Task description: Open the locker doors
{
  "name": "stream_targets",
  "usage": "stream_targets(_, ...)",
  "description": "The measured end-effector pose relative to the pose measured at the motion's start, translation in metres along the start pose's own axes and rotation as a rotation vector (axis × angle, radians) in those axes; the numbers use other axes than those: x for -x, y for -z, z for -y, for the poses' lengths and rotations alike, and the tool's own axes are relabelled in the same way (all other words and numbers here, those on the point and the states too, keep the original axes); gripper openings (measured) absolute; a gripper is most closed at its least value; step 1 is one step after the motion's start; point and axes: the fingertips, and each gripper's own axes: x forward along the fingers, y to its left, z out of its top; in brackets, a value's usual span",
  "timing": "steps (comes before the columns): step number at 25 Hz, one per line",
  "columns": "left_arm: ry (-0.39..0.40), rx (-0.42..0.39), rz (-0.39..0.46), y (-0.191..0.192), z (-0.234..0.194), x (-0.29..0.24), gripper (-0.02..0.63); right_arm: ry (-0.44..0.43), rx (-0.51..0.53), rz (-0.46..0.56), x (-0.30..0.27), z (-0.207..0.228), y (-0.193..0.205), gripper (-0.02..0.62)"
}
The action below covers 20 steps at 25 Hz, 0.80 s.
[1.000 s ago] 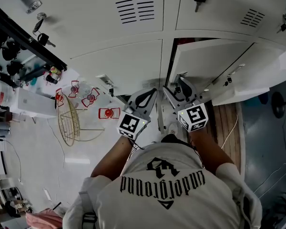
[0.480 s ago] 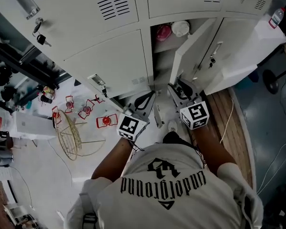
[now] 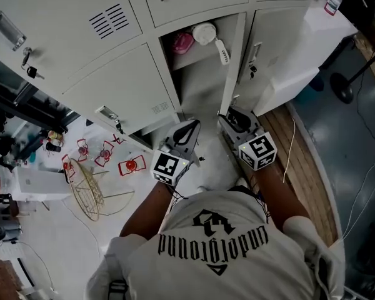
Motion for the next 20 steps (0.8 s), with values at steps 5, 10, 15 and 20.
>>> stream_targets(5,-0.008,-0.019,0.001,-0.005,0.018,-0.031,0.006,-0.066,-0.002,-0.005,0.024,0.015,0.002,0.143)
stream_targets(10,-0.05,-0.032,0.008,-0.007,0.038,-0.065,0.008,-0.156,-0.009,-0.014,0.054,0.037,0.006,0.146)
stream_targets(15,-0.099,-0.04,0.008,-0.005,0.064,-0.1,0.008,-0.229,-0.004,-0.013,0.084,0.072,0.008,0.147)
stream_targets(20,-0.153,-0.044,0.003,-0.005,0.092,-0.127,0.008,-0.272,-0.006,-0.004,0.112,0.112,0.013,0.133)
